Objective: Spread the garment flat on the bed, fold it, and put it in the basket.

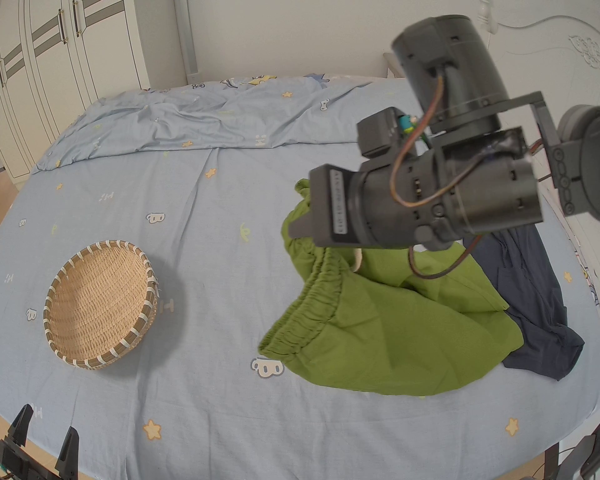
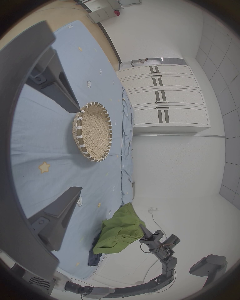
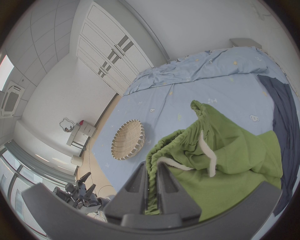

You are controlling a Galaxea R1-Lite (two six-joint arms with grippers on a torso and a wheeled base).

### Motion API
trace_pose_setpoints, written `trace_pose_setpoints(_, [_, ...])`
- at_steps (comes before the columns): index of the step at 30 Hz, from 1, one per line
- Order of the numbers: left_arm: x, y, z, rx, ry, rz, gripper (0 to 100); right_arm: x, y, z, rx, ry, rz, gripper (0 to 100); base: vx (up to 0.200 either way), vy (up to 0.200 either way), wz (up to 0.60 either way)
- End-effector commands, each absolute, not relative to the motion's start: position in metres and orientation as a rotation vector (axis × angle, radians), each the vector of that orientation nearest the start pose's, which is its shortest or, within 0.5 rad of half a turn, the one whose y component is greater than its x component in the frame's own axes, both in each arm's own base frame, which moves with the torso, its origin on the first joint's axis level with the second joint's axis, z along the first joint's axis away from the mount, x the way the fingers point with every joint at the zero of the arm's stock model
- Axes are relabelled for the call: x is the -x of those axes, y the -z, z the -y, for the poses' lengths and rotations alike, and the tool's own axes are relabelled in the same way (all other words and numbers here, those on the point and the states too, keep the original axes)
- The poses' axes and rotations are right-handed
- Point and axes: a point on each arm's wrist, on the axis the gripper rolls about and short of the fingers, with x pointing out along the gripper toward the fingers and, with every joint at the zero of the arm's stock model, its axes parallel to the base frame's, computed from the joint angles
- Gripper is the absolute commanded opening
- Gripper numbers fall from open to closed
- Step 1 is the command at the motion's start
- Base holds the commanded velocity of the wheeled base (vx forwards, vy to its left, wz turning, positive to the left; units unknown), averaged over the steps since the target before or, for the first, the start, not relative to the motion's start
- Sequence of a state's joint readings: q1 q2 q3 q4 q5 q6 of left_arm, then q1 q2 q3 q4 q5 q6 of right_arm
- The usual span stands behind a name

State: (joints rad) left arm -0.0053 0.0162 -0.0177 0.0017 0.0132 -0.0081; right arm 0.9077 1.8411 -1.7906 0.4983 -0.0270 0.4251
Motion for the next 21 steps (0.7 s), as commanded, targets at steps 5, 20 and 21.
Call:
trace_pose_setpoints(5, [0.023, -0.076, 0.000, 0.008, -0.006, 0.000, 100, -0.229, -0.271, -0.312, -0.118, -0.713, -0.702, 0, 0.000, 0.000, 0.00])
trace_pose_setpoints(20, [0.023, -0.076, 0.000, 0.011, -0.002, -0.002, 100, -0.241, -0.229, -0.335, -0.061, -0.694, -0.791, 100, 0.000, 0.000, 0.00])
trace_pose_setpoints(21, [0.023, -0.076, 0.000, 0.011, 0.000, 0.000, 100, -0.241, -0.227, -0.335, -0.056, -0.693, -0.800, 100, 0.000, 0.000, 0.00])
